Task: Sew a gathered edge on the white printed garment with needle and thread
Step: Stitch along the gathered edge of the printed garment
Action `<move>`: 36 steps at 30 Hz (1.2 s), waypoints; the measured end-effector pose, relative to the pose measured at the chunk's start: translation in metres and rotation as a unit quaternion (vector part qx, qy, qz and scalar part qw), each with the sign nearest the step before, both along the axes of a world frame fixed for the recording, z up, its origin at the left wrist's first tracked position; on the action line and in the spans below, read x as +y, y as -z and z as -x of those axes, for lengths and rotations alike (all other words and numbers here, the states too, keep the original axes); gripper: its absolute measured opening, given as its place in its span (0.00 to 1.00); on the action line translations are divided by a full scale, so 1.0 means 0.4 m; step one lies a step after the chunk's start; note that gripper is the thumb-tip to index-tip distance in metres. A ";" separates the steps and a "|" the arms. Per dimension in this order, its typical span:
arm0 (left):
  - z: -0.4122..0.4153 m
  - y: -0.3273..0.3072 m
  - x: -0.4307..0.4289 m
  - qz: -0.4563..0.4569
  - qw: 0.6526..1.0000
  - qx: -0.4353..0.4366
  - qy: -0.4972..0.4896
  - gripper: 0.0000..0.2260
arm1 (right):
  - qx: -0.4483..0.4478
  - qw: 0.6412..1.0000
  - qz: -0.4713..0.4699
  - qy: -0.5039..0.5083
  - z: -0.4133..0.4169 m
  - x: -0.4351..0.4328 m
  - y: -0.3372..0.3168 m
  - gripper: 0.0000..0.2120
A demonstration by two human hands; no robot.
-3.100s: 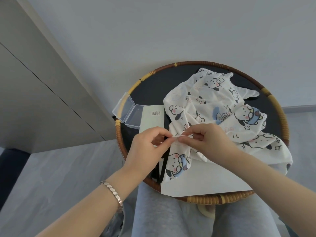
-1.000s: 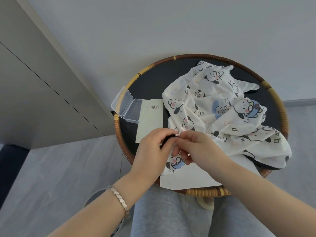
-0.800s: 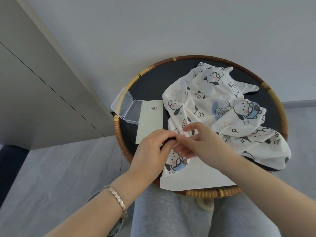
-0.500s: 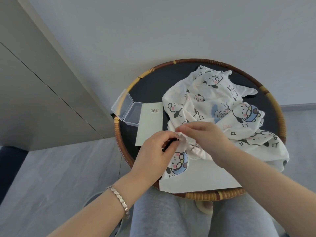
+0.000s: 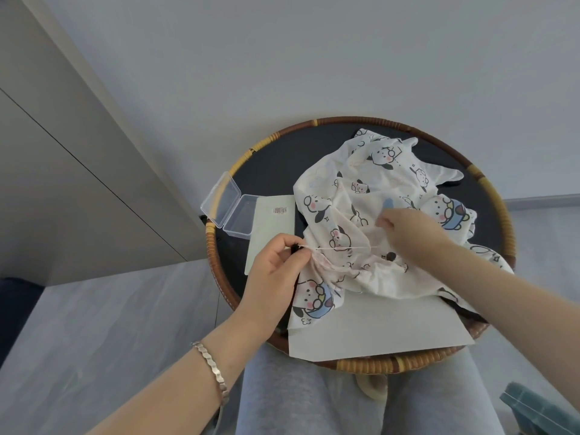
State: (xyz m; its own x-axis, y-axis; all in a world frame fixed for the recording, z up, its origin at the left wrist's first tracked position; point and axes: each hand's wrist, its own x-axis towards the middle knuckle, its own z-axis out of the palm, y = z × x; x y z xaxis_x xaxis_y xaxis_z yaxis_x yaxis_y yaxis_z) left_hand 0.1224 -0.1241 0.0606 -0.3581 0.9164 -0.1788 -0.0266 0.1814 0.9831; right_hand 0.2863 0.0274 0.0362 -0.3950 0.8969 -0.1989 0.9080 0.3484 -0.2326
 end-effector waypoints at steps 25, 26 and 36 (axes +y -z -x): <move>0.014 0.007 -0.004 0.036 0.999 -0.018 0.018 0.04 | 0.014 0.997 0.033 0.068 0.011 -0.004 0.012 0.07; 0.014 0.007 -0.003 0.034 0.999 -0.019 0.020 0.05 | 0.089 0.993 0.064 0.046 0.018 -0.015 -0.003 0.07; 0.018 0.005 -0.002 0.032 0.999 -0.010 0.031 0.05 | 0.316 0.894 0.318 -0.025 0.088 -0.105 -0.089 0.09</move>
State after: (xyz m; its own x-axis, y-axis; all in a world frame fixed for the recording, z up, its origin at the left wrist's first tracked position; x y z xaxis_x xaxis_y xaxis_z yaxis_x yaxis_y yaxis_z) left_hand 0.1152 -0.1250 0.0587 -0.2966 0.9234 -0.2435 -0.0319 0.2453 0.9689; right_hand 0.2512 -0.0145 0.0718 -0.6447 0.6598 -0.3861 0.5131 -0.0010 -0.8583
